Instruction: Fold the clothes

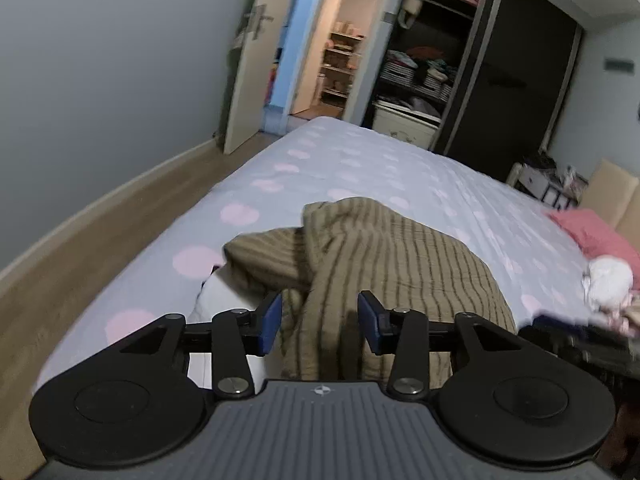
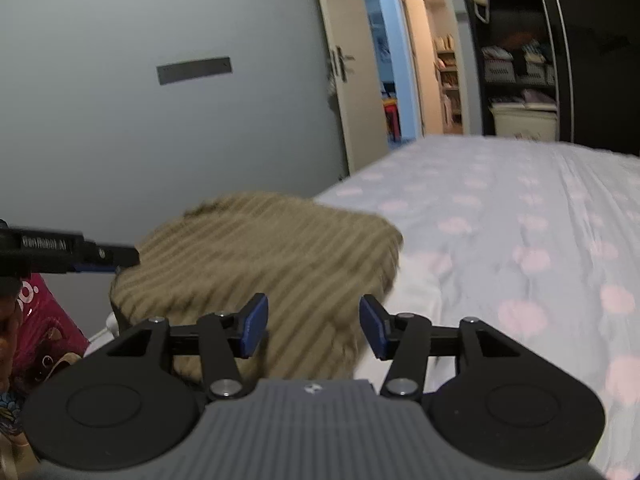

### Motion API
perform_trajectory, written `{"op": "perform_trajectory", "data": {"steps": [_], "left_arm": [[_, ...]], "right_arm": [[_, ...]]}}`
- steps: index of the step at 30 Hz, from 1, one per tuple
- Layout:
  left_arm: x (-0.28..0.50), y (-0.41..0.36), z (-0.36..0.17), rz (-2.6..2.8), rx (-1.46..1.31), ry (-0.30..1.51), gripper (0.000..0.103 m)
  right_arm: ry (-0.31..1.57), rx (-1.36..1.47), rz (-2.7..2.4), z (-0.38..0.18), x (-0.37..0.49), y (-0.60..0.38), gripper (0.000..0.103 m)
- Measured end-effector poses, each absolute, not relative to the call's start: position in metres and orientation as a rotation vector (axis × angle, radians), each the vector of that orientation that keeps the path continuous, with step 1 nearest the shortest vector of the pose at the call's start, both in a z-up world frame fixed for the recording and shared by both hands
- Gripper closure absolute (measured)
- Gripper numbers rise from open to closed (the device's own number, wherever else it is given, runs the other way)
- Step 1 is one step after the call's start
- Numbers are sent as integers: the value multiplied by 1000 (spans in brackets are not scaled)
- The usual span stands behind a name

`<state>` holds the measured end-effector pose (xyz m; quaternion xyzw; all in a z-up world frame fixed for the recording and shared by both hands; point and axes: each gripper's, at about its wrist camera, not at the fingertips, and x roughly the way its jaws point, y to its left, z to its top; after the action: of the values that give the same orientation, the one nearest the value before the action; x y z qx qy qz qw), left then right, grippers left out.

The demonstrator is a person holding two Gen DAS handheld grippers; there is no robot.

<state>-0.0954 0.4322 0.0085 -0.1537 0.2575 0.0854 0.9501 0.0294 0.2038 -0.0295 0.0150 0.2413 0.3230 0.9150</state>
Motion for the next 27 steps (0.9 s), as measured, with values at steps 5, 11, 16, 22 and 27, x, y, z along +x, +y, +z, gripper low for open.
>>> {"op": "perform_trajectory", "data": {"steps": [5, 11, 16, 22, 27], "left_arm": [[-104, 442, 6, 180, -357, 501, 103], [-104, 452, -3, 217, -368, 550, 103], [-106, 456, -18, 221, -414, 605, 80], [-100, 439, 11, 207, -354, 486, 52], [-67, 422, 38, 82, -280, 386, 46]], "right_arm": [[614, 77, 689, -49, 37, 199, 97], [579, 102, 648, -45, 40, 189, 103], [543, 105, 642, -42, 37, 181, 94], [357, 37, 753, -12, 20, 213, 48], [344, -23, 774, -10, 41, 263, 49]]}}
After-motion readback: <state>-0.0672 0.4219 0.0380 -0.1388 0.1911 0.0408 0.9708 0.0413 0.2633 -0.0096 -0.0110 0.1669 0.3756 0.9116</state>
